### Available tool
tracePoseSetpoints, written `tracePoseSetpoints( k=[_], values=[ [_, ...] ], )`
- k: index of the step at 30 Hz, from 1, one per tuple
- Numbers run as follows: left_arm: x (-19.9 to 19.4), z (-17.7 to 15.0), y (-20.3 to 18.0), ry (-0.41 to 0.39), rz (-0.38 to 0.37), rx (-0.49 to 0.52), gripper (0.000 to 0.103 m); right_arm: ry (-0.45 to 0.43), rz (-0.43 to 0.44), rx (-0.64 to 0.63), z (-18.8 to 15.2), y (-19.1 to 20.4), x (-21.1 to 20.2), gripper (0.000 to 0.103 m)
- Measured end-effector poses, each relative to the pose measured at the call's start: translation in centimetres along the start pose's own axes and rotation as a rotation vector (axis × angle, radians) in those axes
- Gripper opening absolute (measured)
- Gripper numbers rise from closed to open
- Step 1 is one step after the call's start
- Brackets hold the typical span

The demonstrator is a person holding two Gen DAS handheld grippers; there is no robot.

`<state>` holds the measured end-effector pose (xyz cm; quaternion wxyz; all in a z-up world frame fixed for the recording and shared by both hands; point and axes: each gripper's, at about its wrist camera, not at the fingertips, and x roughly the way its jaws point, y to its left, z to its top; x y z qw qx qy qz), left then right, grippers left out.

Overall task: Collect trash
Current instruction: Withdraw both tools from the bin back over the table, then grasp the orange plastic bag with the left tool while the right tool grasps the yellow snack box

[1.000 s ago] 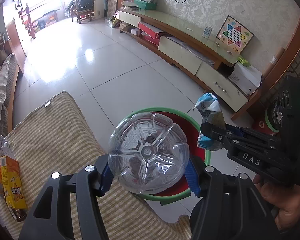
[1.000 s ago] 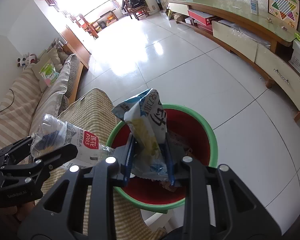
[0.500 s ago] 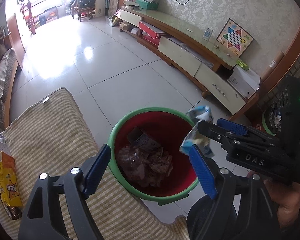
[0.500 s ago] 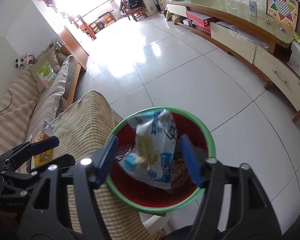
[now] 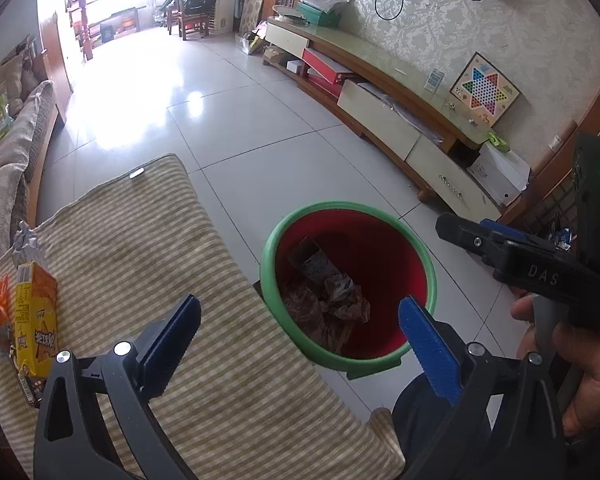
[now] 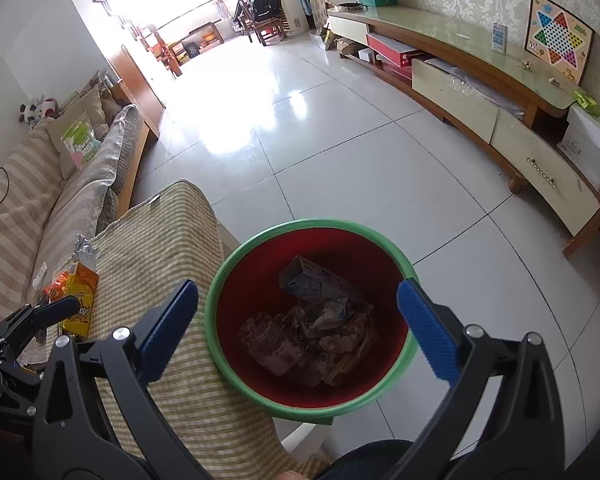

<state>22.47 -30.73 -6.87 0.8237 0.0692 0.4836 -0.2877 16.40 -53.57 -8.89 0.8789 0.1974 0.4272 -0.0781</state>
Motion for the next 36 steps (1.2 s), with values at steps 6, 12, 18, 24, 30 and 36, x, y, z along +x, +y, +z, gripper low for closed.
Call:
tracePoseSetpoints(
  k=[6,12,18,24,30,36],
  values=[
    [-3.4,-2.3,3.3,-0.034,0.027,-0.055,0.095,-0.002,0.021,-0.034,-0.9,3.8,-0.7,0.098],
    [-7.0,-5.1,8.1,-0.074,0.073,-0.149,0.095,0.022,0.06,-0.107,-2.3,9.0,-0.6,0.098],
    [-9.8,-8.5,13.8,-0.1,0.133,-0.248,0.095,0.052,0.096,-0.196,-4.1,14.9,-0.1,0.098],
    [-12.3,-12.3,20.2,-0.131,0.183,-0.377,0.095,0.084,0.121,-0.295,-5.7,20.9,0.8,0.098],
    [-12.6,-15.1,25.7,-0.126,0.231,-0.489,0.095,0.118,0.142,-0.37,-7.4,25.7,2.0,0.098],
    [-9.4,-15.2,28.1,-0.067,0.247,-0.506,0.095,0.139,0.152,-0.418,-8.5,28.9,3.4,0.098]
  ],
)
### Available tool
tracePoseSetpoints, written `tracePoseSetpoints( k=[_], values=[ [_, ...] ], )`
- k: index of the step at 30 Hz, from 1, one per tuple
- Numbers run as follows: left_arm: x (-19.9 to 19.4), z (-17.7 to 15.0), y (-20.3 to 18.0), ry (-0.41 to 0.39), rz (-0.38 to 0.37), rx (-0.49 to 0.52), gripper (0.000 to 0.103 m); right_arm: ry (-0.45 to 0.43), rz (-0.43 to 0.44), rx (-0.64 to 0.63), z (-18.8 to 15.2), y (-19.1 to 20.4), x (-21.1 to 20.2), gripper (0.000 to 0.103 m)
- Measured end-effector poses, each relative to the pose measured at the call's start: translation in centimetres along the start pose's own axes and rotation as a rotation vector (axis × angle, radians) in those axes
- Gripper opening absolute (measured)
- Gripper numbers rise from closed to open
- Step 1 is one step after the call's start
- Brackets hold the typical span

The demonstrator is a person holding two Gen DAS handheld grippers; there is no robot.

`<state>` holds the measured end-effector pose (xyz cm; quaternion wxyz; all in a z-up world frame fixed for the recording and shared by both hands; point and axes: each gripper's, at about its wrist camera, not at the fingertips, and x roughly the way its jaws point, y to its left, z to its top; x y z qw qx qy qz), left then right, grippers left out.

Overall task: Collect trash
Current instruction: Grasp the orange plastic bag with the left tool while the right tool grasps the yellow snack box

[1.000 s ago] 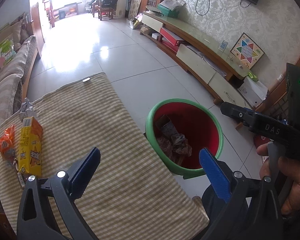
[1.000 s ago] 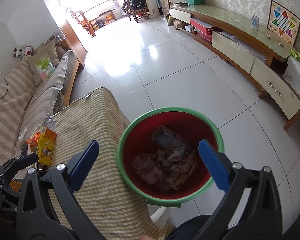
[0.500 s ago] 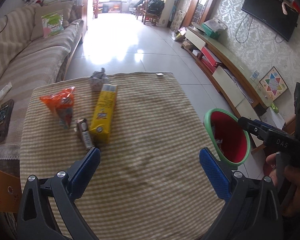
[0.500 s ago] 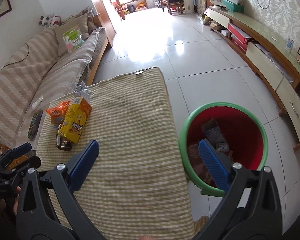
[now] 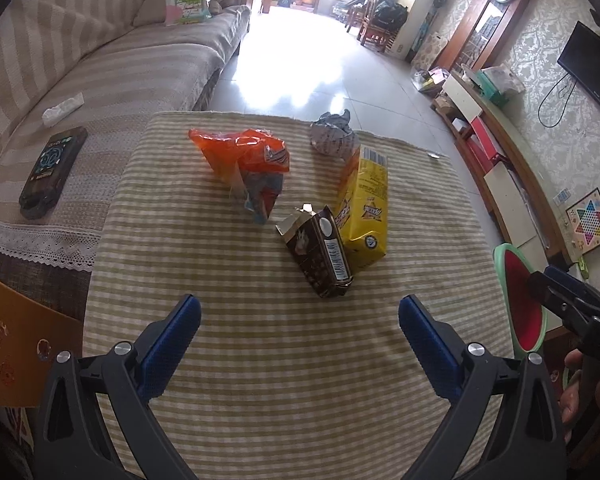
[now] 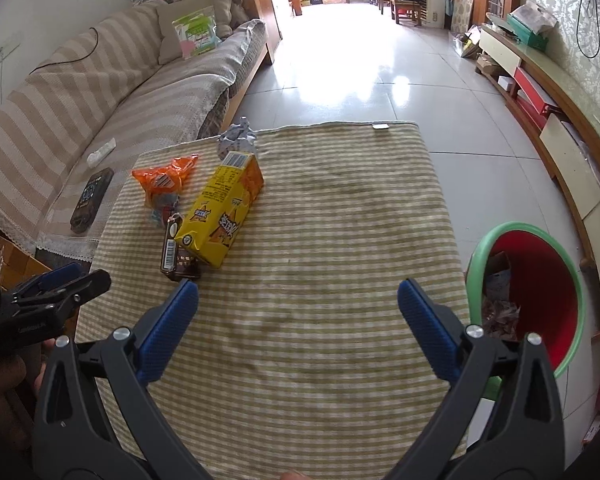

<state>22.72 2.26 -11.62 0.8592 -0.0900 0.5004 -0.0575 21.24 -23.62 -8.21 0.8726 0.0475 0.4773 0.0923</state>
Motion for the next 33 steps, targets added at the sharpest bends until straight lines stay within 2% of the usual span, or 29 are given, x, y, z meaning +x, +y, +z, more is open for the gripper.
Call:
tracePoseSetpoints(
  k=[3,6,10,14,21,26,27,29,30,33],
  values=[
    [2.1,0.1,-0.7,0.034,0.018,0.035,0.095,0.012,-0.006,-0.013,0.4,0.7,0.9,0.098],
    [3.2,0.5,-1.1,0.024,0.021,0.03,0.095,0.011,-0.012,-0.018,0.8,0.9,1.4,0.098],
    [2.6,2.2,0.8,-0.049,0.011,-0.067,0.095,0.013,-0.014,-0.004,1.4,0.6,2.3,0.098],
    [3.2,5.6,3.1,-0.082,0.028,-0.139,0.095,0.034,-0.004,0.008,1.6,0.8,4.0,0.098],
    [8.8,10.8,4.6,0.007,0.028,-0.184,0.095,0.058,0.024,-0.026,2.2,3.8,6.4,0.098],
    [12.6,11.9,4.7,0.076,0.043,-0.179,0.093,0.067,0.02,-0.027,2.7,4.5,7.5,0.098],
    [13.0,12.0,4.7,0.082,0.054,-0.176,0.088,0.07,0.019,-0.029,2.8,4.6,7.8,0.098],
    [13.8,12.2,4.9,0.09,0.065,-0.181,0.085,0.073,0.019,-0.029,3.2,4.9,8.5,0.098],
    [14.1,12.2,5.1,0.095,0.064,-0.188,0.079,0.075,0.022,-0.025,3.4,5.0,8.9,0.098],
    [14.2,12.1,5.4,0.082,0.048,-0.192,0.075,0.082,0.047,0.0,4.2,5.4,10.1,0.098]
  ],
)
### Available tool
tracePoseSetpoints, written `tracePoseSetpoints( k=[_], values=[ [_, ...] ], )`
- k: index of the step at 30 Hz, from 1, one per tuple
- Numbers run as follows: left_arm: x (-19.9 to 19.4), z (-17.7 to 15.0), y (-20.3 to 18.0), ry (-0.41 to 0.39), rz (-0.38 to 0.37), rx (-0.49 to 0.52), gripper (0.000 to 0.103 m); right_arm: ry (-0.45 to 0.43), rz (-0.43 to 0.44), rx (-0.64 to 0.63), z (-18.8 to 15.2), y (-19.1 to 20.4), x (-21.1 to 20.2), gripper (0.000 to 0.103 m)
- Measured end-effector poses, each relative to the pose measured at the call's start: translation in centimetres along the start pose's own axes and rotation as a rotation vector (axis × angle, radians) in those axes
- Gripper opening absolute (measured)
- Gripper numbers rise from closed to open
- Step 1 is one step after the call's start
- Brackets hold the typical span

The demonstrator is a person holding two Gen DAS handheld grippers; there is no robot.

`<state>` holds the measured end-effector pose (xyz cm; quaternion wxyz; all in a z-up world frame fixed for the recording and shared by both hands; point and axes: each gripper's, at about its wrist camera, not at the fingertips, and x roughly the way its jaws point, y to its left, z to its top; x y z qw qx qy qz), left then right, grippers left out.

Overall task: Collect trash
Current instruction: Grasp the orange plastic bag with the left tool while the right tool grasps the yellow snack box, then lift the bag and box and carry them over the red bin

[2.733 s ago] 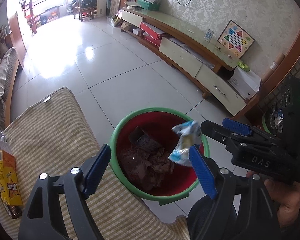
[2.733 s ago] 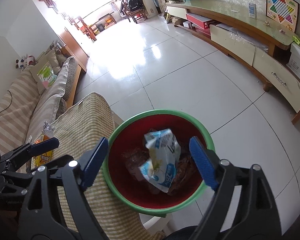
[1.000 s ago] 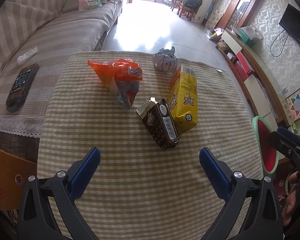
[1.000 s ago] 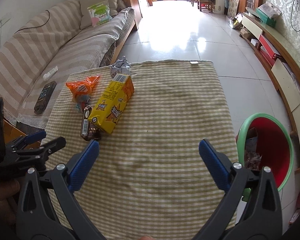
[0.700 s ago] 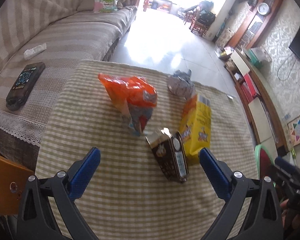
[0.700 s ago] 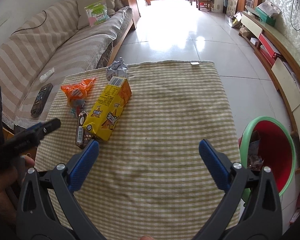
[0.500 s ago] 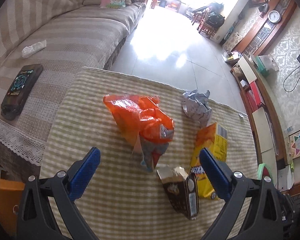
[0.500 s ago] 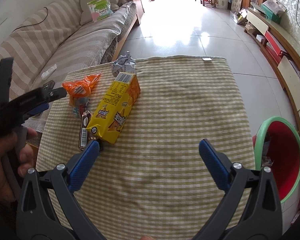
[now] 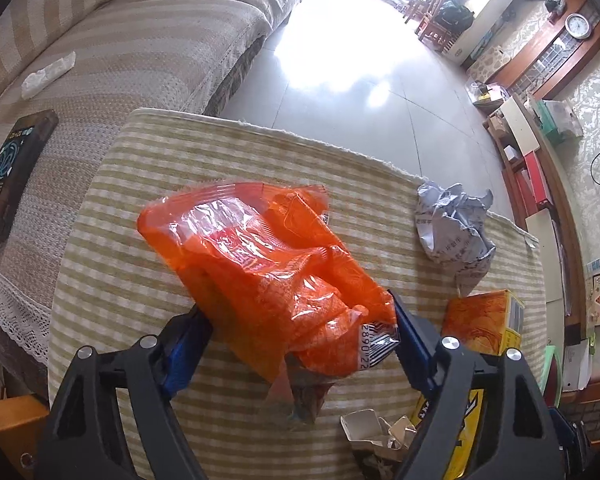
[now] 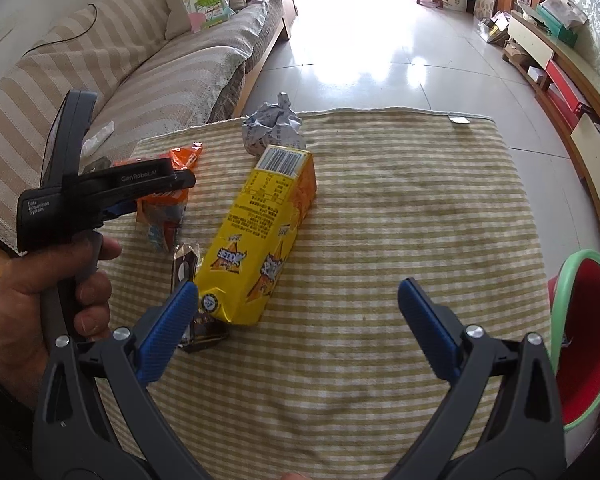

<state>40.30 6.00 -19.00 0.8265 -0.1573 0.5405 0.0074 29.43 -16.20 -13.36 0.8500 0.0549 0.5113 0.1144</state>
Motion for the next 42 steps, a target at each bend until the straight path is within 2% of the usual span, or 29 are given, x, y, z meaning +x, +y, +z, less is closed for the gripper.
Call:
tracePoseSetpoints(
  k=[3,11,14,16,17,20,21,31,42],
  values=[
    [-0.5,-0.4,0.5,-0.015,-0.017,0.006,0.07,0.015,-0.007,0.013,1.0,0.4,1.5,0.098],
    [-2.5,-2.4,2.3,-0.054,0.005,0.021,0.069,0.058,-0.025,0.012,3.0,1.7,5.4,0.097],
    [-3.2,-2.7,3.0,-0.066,0.003,0.012,0.069,0.074,0.002,0.022,3.2,1.9,6.3,0.086],
    [-3.7,-3.1,3.4,-0.075,0.005,0.009,0.069,0.081,0.002,0.026,3.2,1.9,6.8,0.075],
    [-3.9,-3.2,3.4,-0.077,0.001,0.008,0.069,0.086,0.005,0.027,3.2,1.8,7.0,0.07],
    [-4.8,-3.5,3.6,-0.091,-0.008,0.011,0.069,0.086,0.009,0.024,2.9,1.9,7.2,0.042],
    [-5.1,-3.6,3.6,-0.096,-0.013,0.013,0.069,0.085,0.007,0.021,2.8,2.0,7.1,0.04],
    [-9.2,-5.9,2.3,-0.153,-0.046,0.044,0.069,0.005,0.001,0.021,1.9,0.7,2.5,0.038],
    [-14.3,-10.8,-1.0,-0.195,-0.062,0.116,0.069,-0.073,0.055,0.063,-2.6,-2.8,-5.2,0.038]
  ],
)
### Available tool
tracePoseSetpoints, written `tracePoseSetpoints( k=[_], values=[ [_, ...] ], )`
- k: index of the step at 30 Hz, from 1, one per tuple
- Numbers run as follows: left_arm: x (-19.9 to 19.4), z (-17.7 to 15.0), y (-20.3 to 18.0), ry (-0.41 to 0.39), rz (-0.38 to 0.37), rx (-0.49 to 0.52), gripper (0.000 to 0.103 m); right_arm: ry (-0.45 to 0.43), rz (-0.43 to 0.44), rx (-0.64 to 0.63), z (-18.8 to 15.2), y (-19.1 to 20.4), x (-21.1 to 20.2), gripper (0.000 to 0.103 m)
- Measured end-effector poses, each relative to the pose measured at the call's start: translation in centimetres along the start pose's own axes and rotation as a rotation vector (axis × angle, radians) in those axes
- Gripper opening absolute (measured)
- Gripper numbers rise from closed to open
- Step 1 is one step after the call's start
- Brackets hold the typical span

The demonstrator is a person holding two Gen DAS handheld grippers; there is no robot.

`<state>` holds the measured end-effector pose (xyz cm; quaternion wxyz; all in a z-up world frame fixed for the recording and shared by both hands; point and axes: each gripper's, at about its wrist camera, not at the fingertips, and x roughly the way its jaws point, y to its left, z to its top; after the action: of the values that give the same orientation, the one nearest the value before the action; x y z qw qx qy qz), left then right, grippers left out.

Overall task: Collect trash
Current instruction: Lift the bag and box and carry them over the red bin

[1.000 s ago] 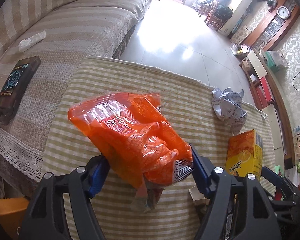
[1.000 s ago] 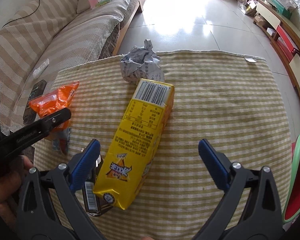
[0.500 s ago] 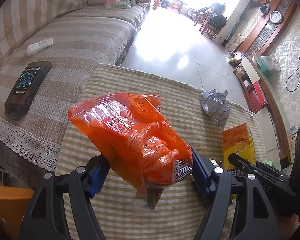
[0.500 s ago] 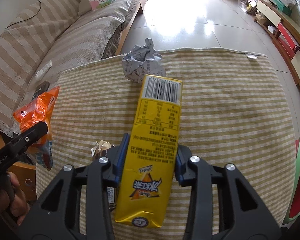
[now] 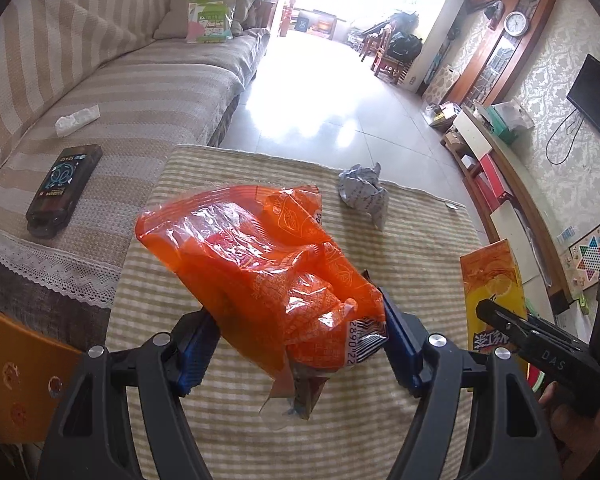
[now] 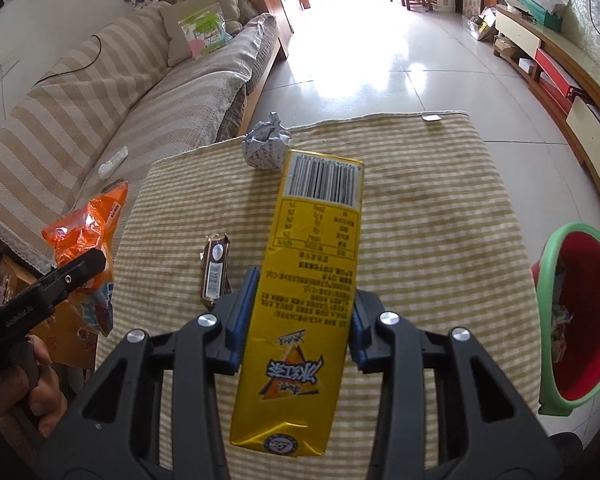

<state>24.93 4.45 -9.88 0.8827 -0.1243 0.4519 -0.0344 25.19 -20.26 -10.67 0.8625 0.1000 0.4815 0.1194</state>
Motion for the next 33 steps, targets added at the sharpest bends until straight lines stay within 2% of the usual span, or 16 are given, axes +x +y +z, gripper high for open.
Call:
tracePoseSetpoints(
  k=[8,16,27,33],
  values=[
    [-1.8,-3.2,-4.2,0.031,-0.059,0.028,0.069,-0.035,0.013,0.035,-2.5,-3.7,-4.4,0.038],
    [-1.5,-4.0,-12.2,0.073,-0.105,0.175,0.069,-0.073,-0.017,0.148,-4.4,-10.7,-8.2,0.038],
    [-0.5,-4.3,-23.4,0.1,-0.254,0.344,0.069,-0.161,-0.123,0.31,-5.6,-22.2,-13.4,0.038],
    [1.2,-4.6,-28.6,0.152,-0.349,0.388,0.069,-0.185,-0.151,0.363,-5.7,-26.7,-15.2,0.038]
  ],
)
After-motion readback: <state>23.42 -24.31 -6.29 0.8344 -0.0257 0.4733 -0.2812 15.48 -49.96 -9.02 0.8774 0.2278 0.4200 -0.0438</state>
